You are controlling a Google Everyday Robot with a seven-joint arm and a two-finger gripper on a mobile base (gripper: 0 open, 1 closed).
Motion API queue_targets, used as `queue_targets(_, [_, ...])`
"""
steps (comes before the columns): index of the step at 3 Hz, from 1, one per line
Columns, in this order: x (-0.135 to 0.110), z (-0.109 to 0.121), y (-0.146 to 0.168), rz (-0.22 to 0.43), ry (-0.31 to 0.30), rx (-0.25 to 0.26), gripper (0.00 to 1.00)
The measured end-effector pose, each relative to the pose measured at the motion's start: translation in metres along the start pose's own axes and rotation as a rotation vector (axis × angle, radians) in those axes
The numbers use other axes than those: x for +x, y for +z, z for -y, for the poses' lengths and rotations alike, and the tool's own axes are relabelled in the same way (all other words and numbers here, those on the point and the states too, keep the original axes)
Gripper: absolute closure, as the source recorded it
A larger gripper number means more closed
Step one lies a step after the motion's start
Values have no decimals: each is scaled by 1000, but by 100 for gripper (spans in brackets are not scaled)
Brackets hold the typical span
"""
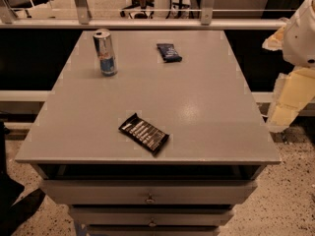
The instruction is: Pick rxbar blueberry
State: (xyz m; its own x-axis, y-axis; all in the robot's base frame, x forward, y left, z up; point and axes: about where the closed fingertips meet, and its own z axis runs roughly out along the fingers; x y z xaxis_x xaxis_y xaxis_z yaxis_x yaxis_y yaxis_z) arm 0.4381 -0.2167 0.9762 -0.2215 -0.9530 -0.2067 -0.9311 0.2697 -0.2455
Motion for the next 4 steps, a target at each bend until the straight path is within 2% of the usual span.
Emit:
queue_targets(1, [0,0,0,0,0,0,0])
queue_targets(2, [-9,19,14,36,14,14,0])
queue_targets(3, [-36,54,49,90,24,25,0])
queue_targets(4, [-64,93,84,148,62,53,0])
